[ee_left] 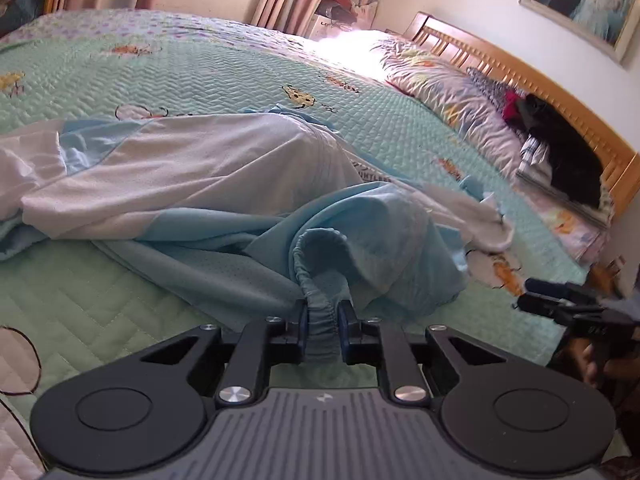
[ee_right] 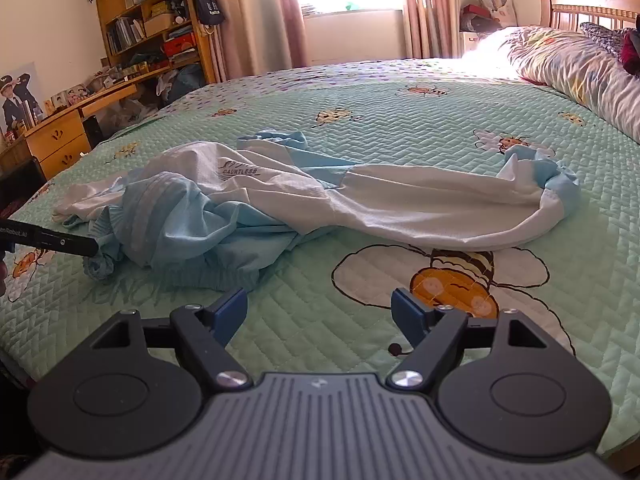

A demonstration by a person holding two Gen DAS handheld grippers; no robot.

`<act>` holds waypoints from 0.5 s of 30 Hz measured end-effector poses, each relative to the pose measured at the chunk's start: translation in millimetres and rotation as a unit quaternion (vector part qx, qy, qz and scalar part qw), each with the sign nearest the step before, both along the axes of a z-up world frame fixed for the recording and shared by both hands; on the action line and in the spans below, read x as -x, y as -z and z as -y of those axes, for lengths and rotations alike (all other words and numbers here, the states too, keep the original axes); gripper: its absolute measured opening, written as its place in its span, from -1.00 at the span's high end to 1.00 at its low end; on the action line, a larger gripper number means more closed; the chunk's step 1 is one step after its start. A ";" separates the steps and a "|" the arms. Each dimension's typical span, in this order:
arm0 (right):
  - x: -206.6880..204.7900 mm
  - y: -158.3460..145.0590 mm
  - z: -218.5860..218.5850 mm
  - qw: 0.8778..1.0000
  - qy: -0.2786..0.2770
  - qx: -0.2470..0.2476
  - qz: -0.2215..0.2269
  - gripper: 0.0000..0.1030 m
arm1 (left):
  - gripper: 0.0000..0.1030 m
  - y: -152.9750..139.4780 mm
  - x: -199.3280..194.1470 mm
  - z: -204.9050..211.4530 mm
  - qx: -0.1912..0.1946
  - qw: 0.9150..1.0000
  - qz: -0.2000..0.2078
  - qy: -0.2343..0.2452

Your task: Fold clothes

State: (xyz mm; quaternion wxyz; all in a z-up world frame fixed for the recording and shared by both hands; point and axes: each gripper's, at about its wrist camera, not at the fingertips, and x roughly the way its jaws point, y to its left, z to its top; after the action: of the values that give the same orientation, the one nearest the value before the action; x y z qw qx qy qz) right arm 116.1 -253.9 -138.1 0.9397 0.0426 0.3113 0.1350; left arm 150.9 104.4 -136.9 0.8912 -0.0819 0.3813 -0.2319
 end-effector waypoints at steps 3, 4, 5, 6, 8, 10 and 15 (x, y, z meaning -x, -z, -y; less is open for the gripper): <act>0.3 0.2 -2.1 1.000 -0.002 0.003 0.000 -0.55 | 0.68 -4.4 5.3 10.4 -0.048 0.999 0.024 -0.009; 0.4 0.3 -2.4 1.000 -0.002 0.004 0.000 -0.55 | 0.68 -6.1 6.6 14.1 -0.067 0.997 0.028 -0.014; 0.2 0.1 -2.5 1.000 -0.001 0.004 0.000 -0.55 | 0.68 -8.3 8.8 18.0 -0.087 0.995 0.034 -0.020; 0.2 -0.4 -2.2 1.000 0.000 0.004 0.000 -0.55 | 0.69 -11.8 12.0 22.7 -0.117 0.992 0.045 -0.029; 0.8 -1.8 -0.8 1.000 0.002 0.005 0.003 -0.55 | 0.72 -22.2 20.9 34.2 -0.200 0.975 0.078 -0.058; 1.6 -3.8 1.3 1.000 0.005 0.006 0.007 -0.55 | 0.89 -34.8 29.8 44.4 -0.306 0.939 0.118 -0.106; 1.6 -8.4 1.6 1.000 0.009 0.003 0.017 -0.55 | 0.89 -71.4 52.0 44.3 -0.486 0.815 0.199 -0.246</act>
State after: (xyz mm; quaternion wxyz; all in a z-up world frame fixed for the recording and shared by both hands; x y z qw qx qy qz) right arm 114.5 -255.5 -129.7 0.9463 0.0398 0.2949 0.1264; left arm 98.9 60.1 -65.5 0.8987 0.3188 0.2260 0.1993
